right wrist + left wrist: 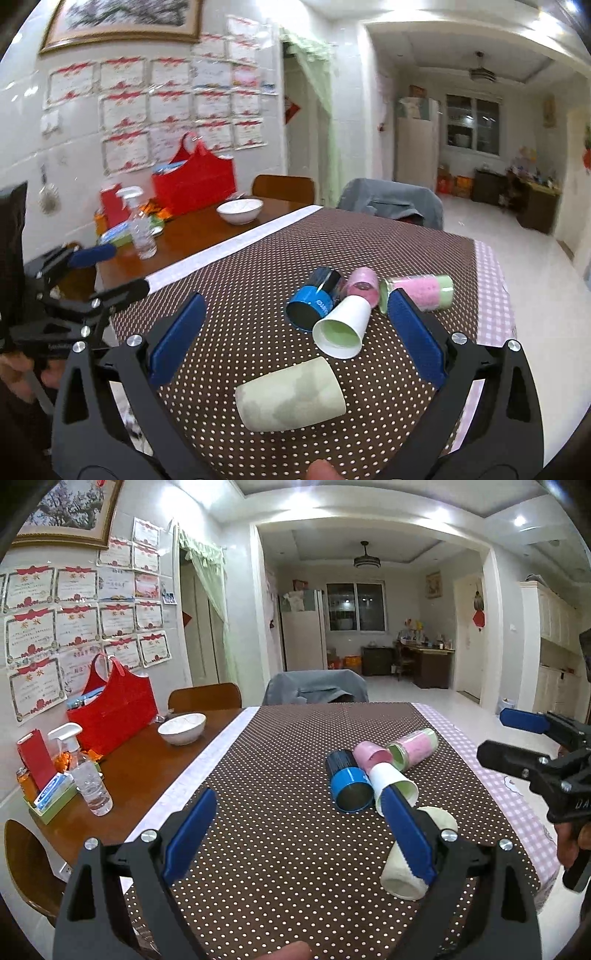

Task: Flip cup upside down
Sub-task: 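Grasp the pale green cup lying on its side with the right gripper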

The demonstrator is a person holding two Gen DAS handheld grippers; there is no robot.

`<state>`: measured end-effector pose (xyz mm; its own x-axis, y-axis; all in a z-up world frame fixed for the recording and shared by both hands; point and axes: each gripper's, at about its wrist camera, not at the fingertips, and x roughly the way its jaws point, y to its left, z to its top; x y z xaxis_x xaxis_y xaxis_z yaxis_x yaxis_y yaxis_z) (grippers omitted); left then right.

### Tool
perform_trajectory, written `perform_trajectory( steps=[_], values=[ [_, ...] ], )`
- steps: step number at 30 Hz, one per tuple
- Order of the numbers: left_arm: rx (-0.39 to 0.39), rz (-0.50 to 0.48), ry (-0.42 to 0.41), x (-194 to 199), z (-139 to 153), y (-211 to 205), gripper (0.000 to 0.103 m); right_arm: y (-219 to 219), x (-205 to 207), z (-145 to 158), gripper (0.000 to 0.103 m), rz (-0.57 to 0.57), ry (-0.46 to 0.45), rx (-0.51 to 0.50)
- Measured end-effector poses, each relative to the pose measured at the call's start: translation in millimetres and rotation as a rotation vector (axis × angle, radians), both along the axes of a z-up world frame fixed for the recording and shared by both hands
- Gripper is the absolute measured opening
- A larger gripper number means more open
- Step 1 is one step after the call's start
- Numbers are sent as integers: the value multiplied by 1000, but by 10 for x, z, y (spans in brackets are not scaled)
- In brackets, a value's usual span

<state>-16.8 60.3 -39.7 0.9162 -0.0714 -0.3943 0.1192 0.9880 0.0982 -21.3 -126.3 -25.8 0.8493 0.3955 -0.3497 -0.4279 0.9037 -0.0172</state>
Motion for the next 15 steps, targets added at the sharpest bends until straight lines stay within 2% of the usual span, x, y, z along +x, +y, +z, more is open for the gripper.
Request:
perform_trajectory(
  steps=[5,9,11,15],
  values=[
    [13,18,-7,-4,-61,24,89,57,97,-129,97,127,18,-173],
    [32,23,6,44,-141,41,89,141,175,-291,97,266,55,-376],
    [44,16,22,83,-193,28,89,170,218,-368,97,341,91,-437],
    [64,9,50,155,-279,-14,89,310,302,-578,97,491,147,-624]
  ],
)
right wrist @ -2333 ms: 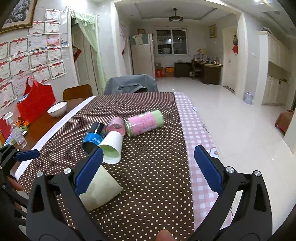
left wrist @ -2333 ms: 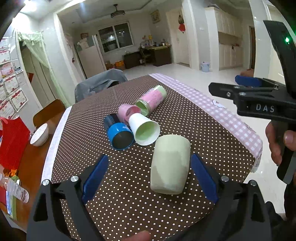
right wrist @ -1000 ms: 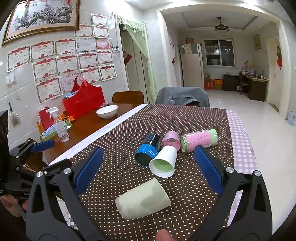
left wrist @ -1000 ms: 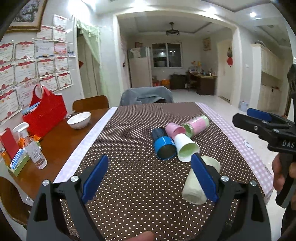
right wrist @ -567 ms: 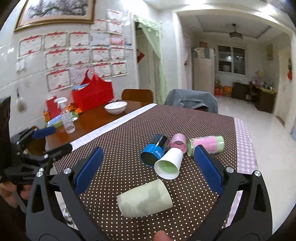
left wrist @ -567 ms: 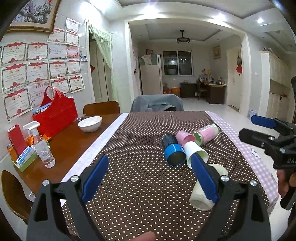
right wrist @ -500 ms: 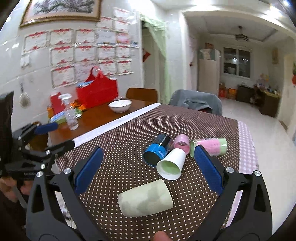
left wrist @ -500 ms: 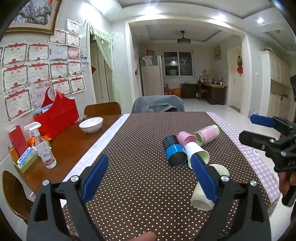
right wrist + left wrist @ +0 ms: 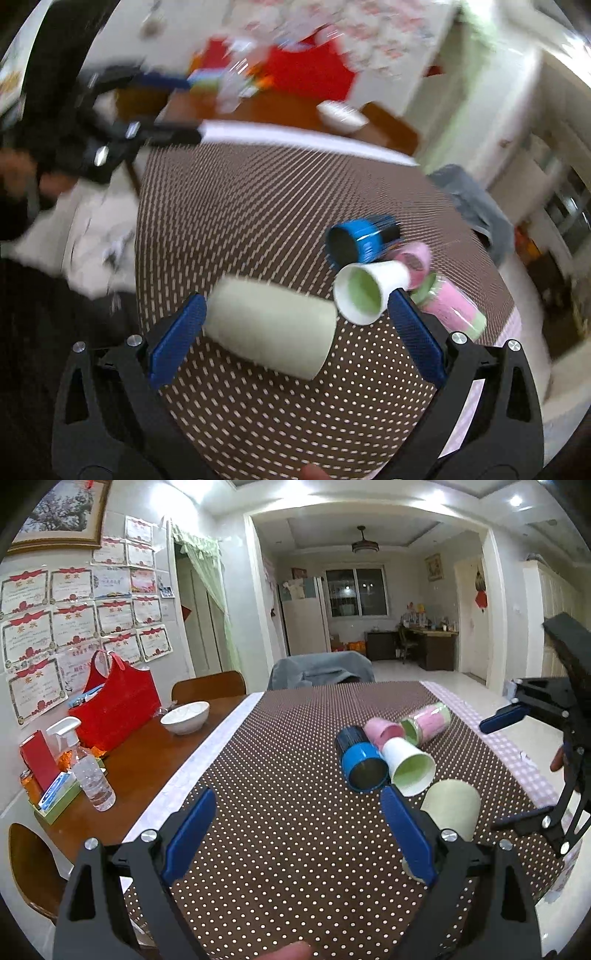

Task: Flip cup upside down
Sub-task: 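Grasp the pale green cup lying on its side with the right gripper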

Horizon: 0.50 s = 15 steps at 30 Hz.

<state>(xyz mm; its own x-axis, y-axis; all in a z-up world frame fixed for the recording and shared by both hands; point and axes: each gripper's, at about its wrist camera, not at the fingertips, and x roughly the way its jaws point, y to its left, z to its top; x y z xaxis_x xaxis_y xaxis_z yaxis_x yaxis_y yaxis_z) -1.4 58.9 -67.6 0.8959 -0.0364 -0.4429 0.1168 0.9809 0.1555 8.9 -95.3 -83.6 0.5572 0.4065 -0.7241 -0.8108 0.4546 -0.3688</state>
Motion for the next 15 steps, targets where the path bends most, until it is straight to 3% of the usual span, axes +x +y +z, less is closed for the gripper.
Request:
perform_trajectory(
  steps=[9,15],
  values=[
    [6,17,50,168,-147,0,89,306,119,-308,96,270,89,-338],
    [-9,43,94,295,-274,77,89,548,156,-502,94,405,76,-573]
  ],
)
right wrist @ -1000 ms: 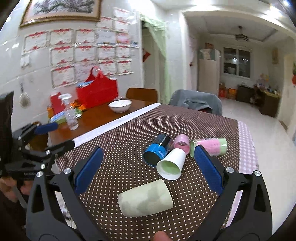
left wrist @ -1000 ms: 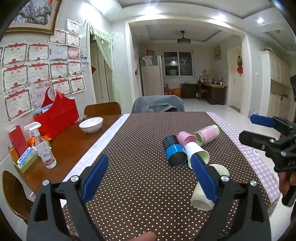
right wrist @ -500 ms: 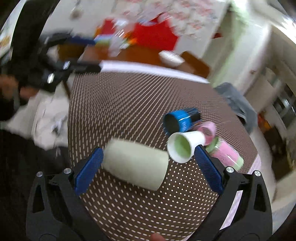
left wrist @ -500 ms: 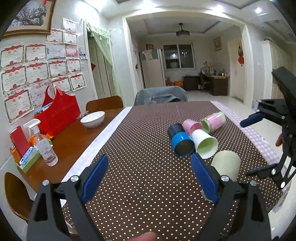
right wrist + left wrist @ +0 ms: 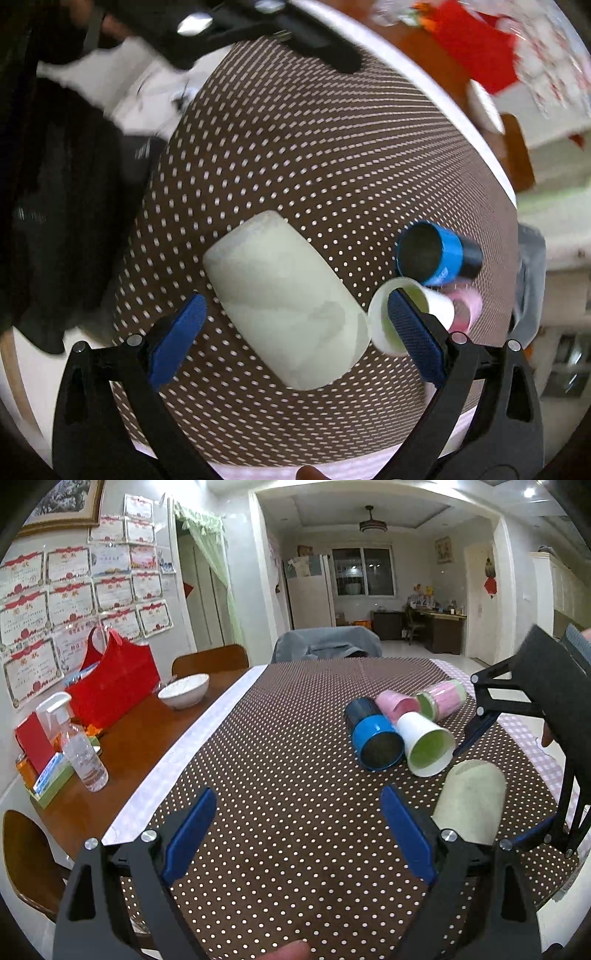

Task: Flip cup upside down
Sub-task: 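Grasp the pale green cup lying on its side with the right gripper, then lift and rotate the pale green cup with the right gripper, rim downward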

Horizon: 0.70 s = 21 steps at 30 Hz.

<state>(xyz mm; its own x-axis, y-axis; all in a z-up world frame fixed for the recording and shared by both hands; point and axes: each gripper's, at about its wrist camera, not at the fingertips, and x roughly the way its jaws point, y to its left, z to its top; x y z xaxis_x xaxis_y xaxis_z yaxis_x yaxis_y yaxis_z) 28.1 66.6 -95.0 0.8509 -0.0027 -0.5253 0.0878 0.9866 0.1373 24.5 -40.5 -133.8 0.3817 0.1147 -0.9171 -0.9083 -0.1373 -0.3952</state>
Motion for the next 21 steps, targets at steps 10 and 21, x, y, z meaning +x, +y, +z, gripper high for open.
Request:
perform_trajectory(
  steps=[10,21],
  values=[
    [-27,24,62,136,-212,163,89,179,-167,-427,86,199,-67,-306],
    [-56,19,59,108,-215,203,89,110,-19,-317,76,76,-41,-258]
  ],
)
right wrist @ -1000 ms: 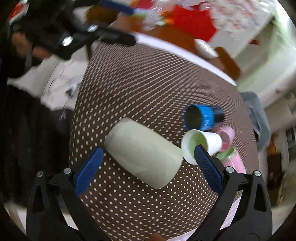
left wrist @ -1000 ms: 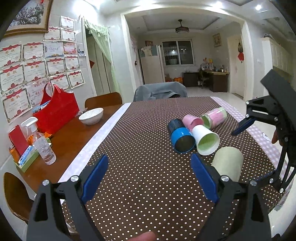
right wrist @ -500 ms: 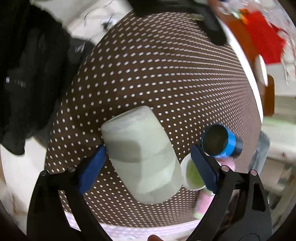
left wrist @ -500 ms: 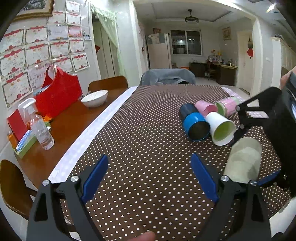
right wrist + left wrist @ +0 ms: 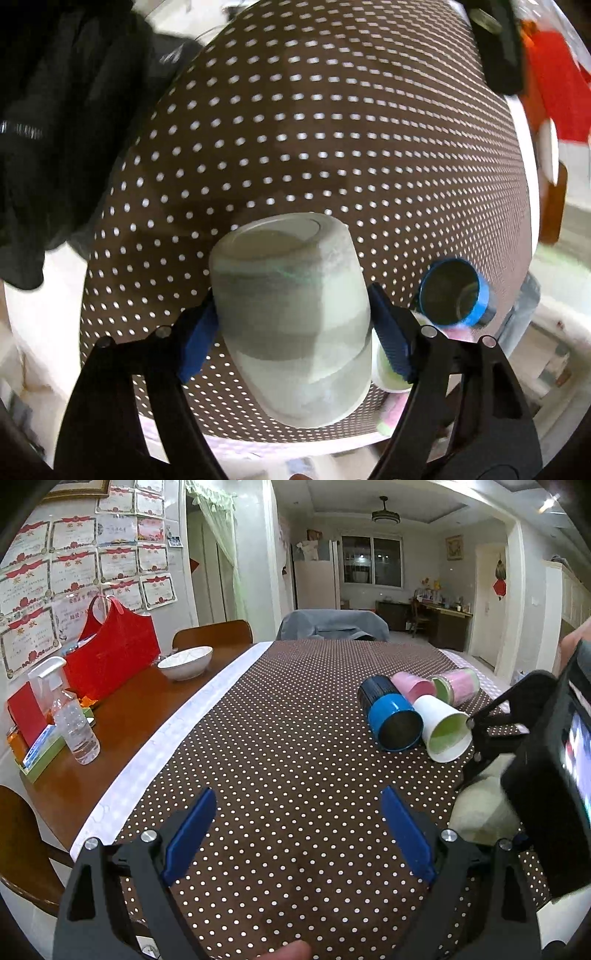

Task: Flip cup upside down
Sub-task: 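Lift and rotate the pale green cup with the right gripper, rim downward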

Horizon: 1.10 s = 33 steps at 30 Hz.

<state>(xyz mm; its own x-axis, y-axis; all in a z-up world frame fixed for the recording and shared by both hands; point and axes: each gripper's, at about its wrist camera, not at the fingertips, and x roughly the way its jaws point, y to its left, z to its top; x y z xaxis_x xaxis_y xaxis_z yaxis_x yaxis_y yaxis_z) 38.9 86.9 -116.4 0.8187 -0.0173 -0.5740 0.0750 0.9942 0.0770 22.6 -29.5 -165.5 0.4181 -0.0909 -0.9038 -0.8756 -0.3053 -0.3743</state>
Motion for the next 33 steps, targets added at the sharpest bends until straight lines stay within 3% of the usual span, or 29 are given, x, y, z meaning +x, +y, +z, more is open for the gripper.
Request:
perform_trajectory(
  steps=[8,14,23,33],
  values=[
    [10,-35,-43,-133,143,-78,89,-267,151,375,75,-257,0,225],
    [11,-71,-97,-282,307,-164,89,-420,177,639,75,-443,13,448],
    [1,-76,-153,-422,505,-205,89,-699,73,876,75,-724,58,972],
    [-9,-74,-184,-508,616,-251,89,-964,96,929,76,-957,34,1397]
  ],
)
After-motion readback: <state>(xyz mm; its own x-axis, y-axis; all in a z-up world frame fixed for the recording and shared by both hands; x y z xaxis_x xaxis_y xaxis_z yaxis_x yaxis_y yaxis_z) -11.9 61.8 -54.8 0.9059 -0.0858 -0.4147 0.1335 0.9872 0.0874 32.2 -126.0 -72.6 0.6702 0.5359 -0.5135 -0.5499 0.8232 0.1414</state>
